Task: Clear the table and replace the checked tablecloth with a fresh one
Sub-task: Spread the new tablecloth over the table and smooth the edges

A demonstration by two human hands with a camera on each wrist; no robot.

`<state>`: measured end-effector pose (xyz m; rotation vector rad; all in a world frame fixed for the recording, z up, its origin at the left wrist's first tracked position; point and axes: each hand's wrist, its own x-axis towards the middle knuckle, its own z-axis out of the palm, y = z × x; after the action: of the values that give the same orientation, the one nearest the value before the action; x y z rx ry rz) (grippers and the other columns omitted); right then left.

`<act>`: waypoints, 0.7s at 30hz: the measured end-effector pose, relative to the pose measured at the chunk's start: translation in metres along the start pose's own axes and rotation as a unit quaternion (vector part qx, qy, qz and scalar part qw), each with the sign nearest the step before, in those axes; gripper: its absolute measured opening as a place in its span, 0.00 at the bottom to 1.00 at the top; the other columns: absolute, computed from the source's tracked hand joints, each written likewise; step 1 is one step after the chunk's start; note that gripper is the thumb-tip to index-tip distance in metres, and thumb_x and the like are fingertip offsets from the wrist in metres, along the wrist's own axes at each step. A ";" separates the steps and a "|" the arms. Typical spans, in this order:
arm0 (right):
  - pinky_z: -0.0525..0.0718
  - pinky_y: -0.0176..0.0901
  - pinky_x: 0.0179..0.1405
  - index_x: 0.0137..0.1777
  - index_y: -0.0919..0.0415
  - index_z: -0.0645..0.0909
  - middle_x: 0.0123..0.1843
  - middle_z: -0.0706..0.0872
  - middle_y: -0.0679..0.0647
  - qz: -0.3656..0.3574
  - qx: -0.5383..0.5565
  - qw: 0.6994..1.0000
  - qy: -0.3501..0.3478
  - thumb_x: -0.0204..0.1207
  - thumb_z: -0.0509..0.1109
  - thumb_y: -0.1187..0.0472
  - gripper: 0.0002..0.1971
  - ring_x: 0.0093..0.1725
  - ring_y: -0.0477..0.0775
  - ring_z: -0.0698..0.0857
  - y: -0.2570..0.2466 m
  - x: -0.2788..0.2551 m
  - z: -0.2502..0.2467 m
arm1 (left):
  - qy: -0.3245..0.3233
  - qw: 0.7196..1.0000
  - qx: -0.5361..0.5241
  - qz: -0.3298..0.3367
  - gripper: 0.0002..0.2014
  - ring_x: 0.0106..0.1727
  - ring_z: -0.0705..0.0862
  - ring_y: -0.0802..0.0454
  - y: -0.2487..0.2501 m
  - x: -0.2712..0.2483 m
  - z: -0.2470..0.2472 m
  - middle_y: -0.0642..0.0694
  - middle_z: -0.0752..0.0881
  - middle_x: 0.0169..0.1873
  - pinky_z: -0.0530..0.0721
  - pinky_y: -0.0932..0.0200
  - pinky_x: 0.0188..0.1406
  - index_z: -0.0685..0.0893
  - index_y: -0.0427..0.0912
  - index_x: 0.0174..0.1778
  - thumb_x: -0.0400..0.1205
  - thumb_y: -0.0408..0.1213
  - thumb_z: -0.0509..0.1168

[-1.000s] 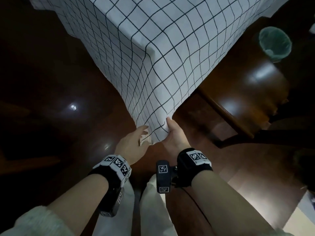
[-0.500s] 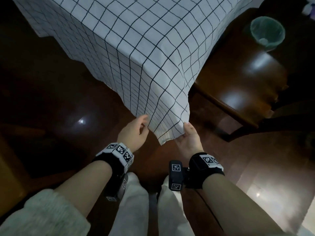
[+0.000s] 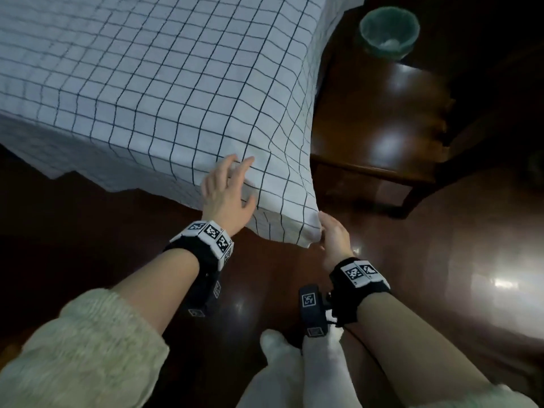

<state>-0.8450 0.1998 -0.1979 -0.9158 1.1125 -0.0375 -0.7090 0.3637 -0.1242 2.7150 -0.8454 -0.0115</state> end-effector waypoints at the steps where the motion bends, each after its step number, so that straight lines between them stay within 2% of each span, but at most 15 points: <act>1: 0.76 0.40 0.39 0.63 0.60 0.80 0.53 0.84 0.55 0.020 -0.016 1.000 0.000 0.79 0.69 0.50 0.18 0.46 0.51 0.85 0.000 0.001 0.003 | -0.013 1.000 0.014 0.010 0.37 0.77 0.62 0.41 0.001 0.007 -0.004 0.41 0.62 0.77 0.55 0.38 0.77 0.64 0.51 0.80 0.75 0.39 0.71; 3: 0.78 0.41 0.38 0.65 0.62 0.79 0.58 0.85 0.58 0.058 -0.041 0.997 -0.020 0.79 0.68 0.46 0.22 0.49 0.54 0.85 -0.004 0.001 0.009 | -0.045 0.997 0.056 0.033 0.41 0.80 0.56 0.42 0.002 0.019 -0.011 0.43 0.57 0.79 0.50 0.39 0.79 0.60 0.54 0.81 0.74 0.38 0.72; 5: 0.78 0.41 0.36 0.62 0.62 0.82 0.58 0.87 0.59 0.071 -0.062 0.995 -0.042 0.79 0.69 0.47 0.21 0.48 0.54 0.86 -0.009 0.002 0.010 | -0.086 0.989 0.106 0.055 0.43 0.82 0.49 0.44 0.002 0.029 -0.017 0.46 0.53 0.81 0.46 0.41 0.80 0.57 0.56 0.82 0.73 0.37 0.72; 7: 0.82 0.46 0.46 0.56 0.59 0.84 0.58 0.88 0.58 0.060 -0.054 0.996 -0.038 0.79 0.70 0.50 0.14 0.53 0.55 0.86 -0.016 0.002 0.009 | -0.114 0.981 0.141 0.070 0.44 0.83 0.45 0.47 0.002 0.037 -0.022 0.49 0.52 0.82 0.42 0.43 0.80 0.57 0.57 0.82 0.73 0.35 0.72; 8: 0.83 0.48 0.52 0.53 0.58 0.84 0.57 0.88 0.57 0.055 -0.043 0.997 -0.029 0.79 0.71 0.52 0.11 0.55 0.55 0.86 -0.019 0.001 0.008 | -0.121 0.977 0.157 0.076 0.44 0.83 0.44 0.48 0.001 0.040 -0.025 0.49 0.52 0.82 0.41 0.44 0.80 0.57 0.57 0.81 0.72 0.34 0.72; 9: 0.82 0.48 0.54 0.51 0.57 0.84 0.54 0.88 0.54 0.053 -0.030 0.998 -0.025 0.79 0.70 0.52 0.09 0.54 0.53 0.85 -0.022 0.000 0.006 | -0.123 0.974 0.173 0.084 0.45 0.83 0.44 0.47 0.000 0.042 -0.027 0.49 0.53 0.82 0.41 0.44 0.80 0.58 0.56 0.81 0.72 0.33 0.73; 11: 0.78 0.44 0.48 0.46 0.55 0.84 0.46 0.87 0.49 0.042 -0.006 0.999 -0.029 0.80 0.68 0.53 0.07 0.48 0.49 0.84 -0.026 -0.003 0.003 | -0.123 0.967 0.200 0.099 0.46 0.84 0.45 0.47 -0.003 0.046 -0.032 0.49 0.54 0.83 0.41 0.45 0.80 0.58 0.55 0.82 0.71 0.34 0.74; 13: 0.76 0.43 0.46 0.44 0.54 0.85 0.44 0.87 0.48 0.034 0.006 0.999 -0.040 0.80 0.68 0.54 0.07 0.46 0.48 0.84 -0.028 -0.005 0.002 | -0.123 0.960 0.223 0.113 0.48 0.84 0.45 0.46 -0.007 0.052 -0.036 0.48 0.53 0.83 0.42 0.44 0.80 0.55 0.54 0.83 0.71 0.35 0.75; 16: 0.72 0.48 0.58 0.40 0.53 0.86 0.46 0.88 0.48 0.034 -0.006 0.998 -0.051 0.77 0.69 0.53 0.08 0.53 0.50 0.82 -0.026 -0.003 0.003 | -0.128 0.946 0.261 0.140 0.50 0.84 0.45 0.47 -0.009 0.062 -0.038 0.50 0.49 0.84 0.41 0.44 0.80 0.50 0.53 0.84 0.72 0.38 0.75; 17: 0.71 0.49 0.59 0.40 0.53 0.86 0.48 0.88 0.50 0.036 -0.007 0.998 -0.051 0.75 0.70 0.52 0.07 0.55 0.51 0.82 -0.025 -0.002 0.004 | -0.131 0.941 0.272 0.153 0.50 0.84 0.45 0.47 -0.010 0.065 -0.038 0.50 0.49 0.84 0.40 0.44 0.80 0.50 0.52 0.84 0.71 0.39 0.75; 19: 0.72 0.47 0.55 0.44 0.55 0.86 0.51 0.88 0.53 0.029 -0.002 0.999 -0.046 0.70 0.72 0.48 0.11 0.55 0.54 0.81 -0.025 -0.002 0.006 | -0.146 0.926 0.298 0.181 0.51 0.84 0.45 0.48 -0.013 0.071 -0.039 0.50 0.51 0.84 0.41 0.44 0.80 0.51 0.51 0.84 0.71 0.42 0.76; 21: 0.72 0.43 0.49 0.50 0.57 0.84 0.49 0.86 0.52 0.013 0.004 0.999 -0.037 0.74 0.72 0.52 0.11 0.52 0.52 0.80 -0.025 -0.003 0.007 | -0.166 0.913 0.316 0.198 0.49 0.83 0.45 0.49 -0.017 0.075 -0.037 0.51 0.53 0.83 0.42 0.44 0.80 0.51 0.50 0.84 0.72 0.45 0.75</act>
<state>-0.8312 0.1894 -0.1787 -0.8886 1.0552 0.0132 -0.6339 0.3453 -0.0872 3.1015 -1.7555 -0.1392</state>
